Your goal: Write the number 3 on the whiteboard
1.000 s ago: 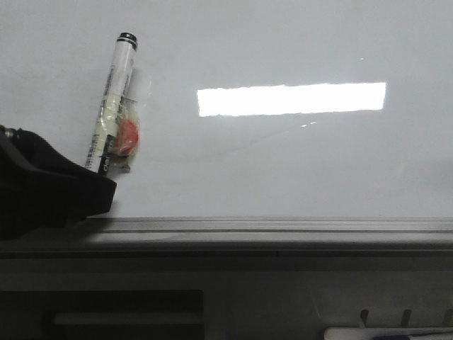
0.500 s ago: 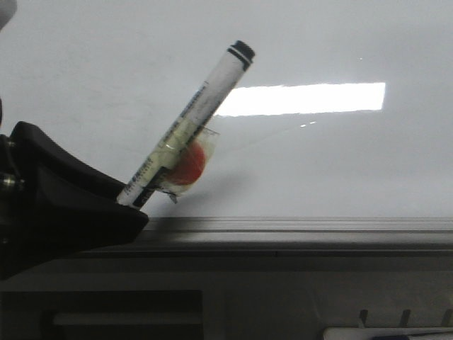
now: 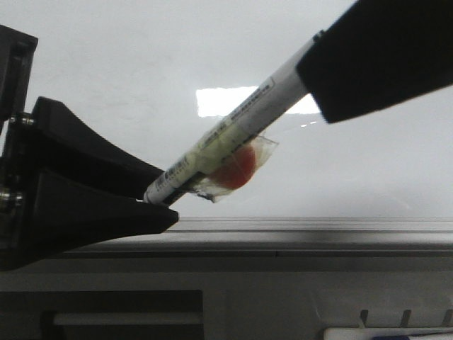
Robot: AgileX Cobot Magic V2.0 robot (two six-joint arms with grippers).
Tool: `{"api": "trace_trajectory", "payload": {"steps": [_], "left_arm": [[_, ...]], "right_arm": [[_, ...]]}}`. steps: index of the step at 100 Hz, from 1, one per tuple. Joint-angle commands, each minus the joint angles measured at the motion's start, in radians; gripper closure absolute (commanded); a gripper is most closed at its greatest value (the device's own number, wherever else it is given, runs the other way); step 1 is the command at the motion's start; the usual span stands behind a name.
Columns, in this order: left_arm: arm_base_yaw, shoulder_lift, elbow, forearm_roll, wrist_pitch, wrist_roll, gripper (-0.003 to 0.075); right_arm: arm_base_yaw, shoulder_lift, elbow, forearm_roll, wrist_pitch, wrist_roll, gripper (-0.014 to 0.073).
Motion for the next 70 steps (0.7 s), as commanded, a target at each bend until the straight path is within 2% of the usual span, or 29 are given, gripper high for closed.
{"api": "trace_trajectory", "payload": {"steps": [1,16,48,55,66,70], "left_arm": [[-0.008,-0.020,-0.020,0.006,-0.083,-0.006,0.0741],[-0.008,-0.020,-0.020,0.025,-0.083,-0.006,0.0741],[-0.008,-0.020,-0.020,0.033,-0.083,-0.006,0.0741],[-0.008,-0.020,-0.020,0.033,-0.083,-0.006,0.0741],[-0.008,-0.020,-0.020,0.033,-0.083,-0.006,0.0741],[-0.008,-0.020,-0.020,0.033,-0.083,-0.006,0.0741]], "right_arm": [[0.020,0.031,-0.053,0.011,-0.067,-0.017,0.0193],[0.053,0.092,-0.084,0.011,-0.076,-0.045,0.0236],[0.057,0.165,-0.096,0.010,-0.095,-0.045,0.0263],[0.057,0.170,-0.096,0.010,-0.097,-0.045,0.0353],[0.057,0.170,-0.096,0.007,-0.087,-0.045,0.0664],[0.057,0.170,-0.096,-0.001,-0.083,-0.045,0.0651]]}}
